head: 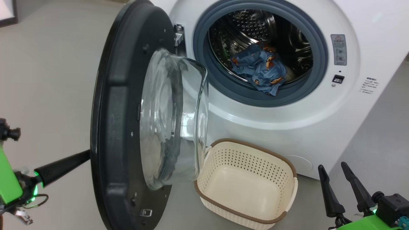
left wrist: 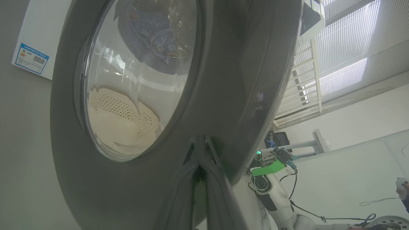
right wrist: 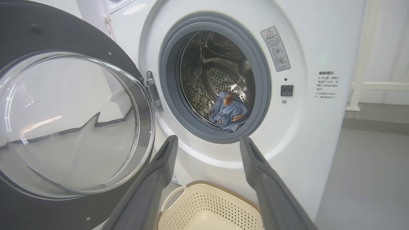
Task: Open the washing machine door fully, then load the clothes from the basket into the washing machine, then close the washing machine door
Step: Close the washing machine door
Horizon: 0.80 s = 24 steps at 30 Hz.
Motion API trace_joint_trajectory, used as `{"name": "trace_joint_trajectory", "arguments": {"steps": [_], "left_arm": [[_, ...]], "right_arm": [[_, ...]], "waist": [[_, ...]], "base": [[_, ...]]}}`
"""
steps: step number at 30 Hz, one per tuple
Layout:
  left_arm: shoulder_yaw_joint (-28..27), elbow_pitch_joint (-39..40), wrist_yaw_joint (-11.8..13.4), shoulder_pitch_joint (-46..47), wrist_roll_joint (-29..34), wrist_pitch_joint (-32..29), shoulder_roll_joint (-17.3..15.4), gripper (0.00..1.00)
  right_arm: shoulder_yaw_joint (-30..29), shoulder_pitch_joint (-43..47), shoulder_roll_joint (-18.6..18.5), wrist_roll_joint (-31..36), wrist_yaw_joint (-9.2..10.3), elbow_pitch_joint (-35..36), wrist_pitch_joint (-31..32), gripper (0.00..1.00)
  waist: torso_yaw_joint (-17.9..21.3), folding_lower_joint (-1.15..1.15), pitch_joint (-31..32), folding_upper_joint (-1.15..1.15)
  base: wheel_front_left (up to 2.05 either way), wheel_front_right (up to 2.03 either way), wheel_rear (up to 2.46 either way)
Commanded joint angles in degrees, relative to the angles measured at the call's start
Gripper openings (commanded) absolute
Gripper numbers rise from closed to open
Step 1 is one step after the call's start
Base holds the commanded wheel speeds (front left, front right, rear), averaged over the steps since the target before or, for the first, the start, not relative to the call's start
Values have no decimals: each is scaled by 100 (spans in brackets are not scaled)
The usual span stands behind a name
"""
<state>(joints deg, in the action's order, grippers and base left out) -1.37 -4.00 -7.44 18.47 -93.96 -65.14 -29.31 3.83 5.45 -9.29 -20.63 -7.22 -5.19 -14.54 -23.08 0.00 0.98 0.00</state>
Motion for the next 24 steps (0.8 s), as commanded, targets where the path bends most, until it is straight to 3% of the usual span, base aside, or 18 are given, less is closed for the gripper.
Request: {"name": "trace_joint_trajectory", "arguments": {"steps": [1, 24], "left_arm": [[-190, 251, -4, 165, 14, -51, -132, 0], [-173, 606, -4, 157, 201, 74, 345, 0]], "right_arm": [[105, -46, -87, 48, -26, 163, -46, 100], [-87, -4, -171, 77, -26, 224, -46, 100]], "waist": [[114, 0, -1, 0], [1437, 0, -91, 0]], "base": [[0, 0, 0], [0, 0, 0]]}}
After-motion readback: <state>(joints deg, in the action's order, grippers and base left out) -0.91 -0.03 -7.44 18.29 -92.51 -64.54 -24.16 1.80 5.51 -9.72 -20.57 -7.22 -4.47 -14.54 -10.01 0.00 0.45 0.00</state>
